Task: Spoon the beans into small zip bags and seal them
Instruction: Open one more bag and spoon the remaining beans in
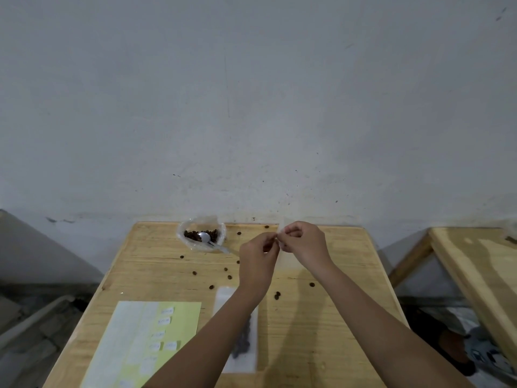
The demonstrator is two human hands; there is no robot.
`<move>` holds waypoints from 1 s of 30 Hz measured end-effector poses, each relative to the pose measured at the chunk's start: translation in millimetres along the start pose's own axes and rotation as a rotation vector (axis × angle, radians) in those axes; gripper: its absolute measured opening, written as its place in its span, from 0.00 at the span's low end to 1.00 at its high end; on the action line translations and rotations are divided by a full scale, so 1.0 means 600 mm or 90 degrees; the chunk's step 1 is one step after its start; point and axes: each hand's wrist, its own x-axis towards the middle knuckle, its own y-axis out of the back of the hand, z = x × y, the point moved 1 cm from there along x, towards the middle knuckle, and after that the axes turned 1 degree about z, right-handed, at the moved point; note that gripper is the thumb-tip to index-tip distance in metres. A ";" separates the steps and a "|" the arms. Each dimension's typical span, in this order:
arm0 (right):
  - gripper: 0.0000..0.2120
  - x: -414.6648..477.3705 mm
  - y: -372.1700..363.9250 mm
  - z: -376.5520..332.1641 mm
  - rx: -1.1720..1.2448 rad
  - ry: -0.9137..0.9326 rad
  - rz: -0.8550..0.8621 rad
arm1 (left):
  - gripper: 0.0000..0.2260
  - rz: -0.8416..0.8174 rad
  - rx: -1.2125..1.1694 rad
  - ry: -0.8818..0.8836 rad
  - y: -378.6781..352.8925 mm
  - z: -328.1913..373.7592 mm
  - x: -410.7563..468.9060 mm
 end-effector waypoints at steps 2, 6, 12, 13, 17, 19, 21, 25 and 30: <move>0.02 -0.001 0.004 0.000 -0.030 0.013 -0.004 | 0.06 0.006 0.030 -0.022 0.001 -0.003 -0.002; 0.08 -0.006 0.007 -0.003 -0.044 0.024 -0.009 | 0.04 0.000 0.084 -0.037 0.007 0.001 0.001; 0.11 -0.010 0.006 0.005 -0.087 0.050 -0.005 | 0.10 0.018 0.121 0.024 0.031 -0.008 0.021; 0.13 -0.014 0.005 0.011 -0.099 0.051 -0.012 | 0.10 0.023 0.112 0.061 0.039 -0.015 0.029; 0.06 -0.017 0.007 0.025 -0.037 -0.009 -0.024 | 0.07 -0.072 0.077 0.086 0.051 -0.026 0.040; 0.05 -0.014 0.016 0.015 0.002 -0.039 -0.051 | 0.07 -0.136 0.060 0.034 0.049 -0.021 0.028; 0.03 -0.011 0.026 0.004 0.011 -0.043 -0.080 | 0.11 -0.219 0.015 0.017 0.047 -0.019 0.015; 0.06 -0.005 0.044 -0.022 -0.029 -0.030 -0.137 | 0.43 -0.367 0.018 0.027 0.042 -0.017 -0.002; 0.06 -0.002 0.057 -0.056 -0.063 -0.002 -0.207 | 0.60 -0.400 0.207 -0.152 0.036 -0.009 0.007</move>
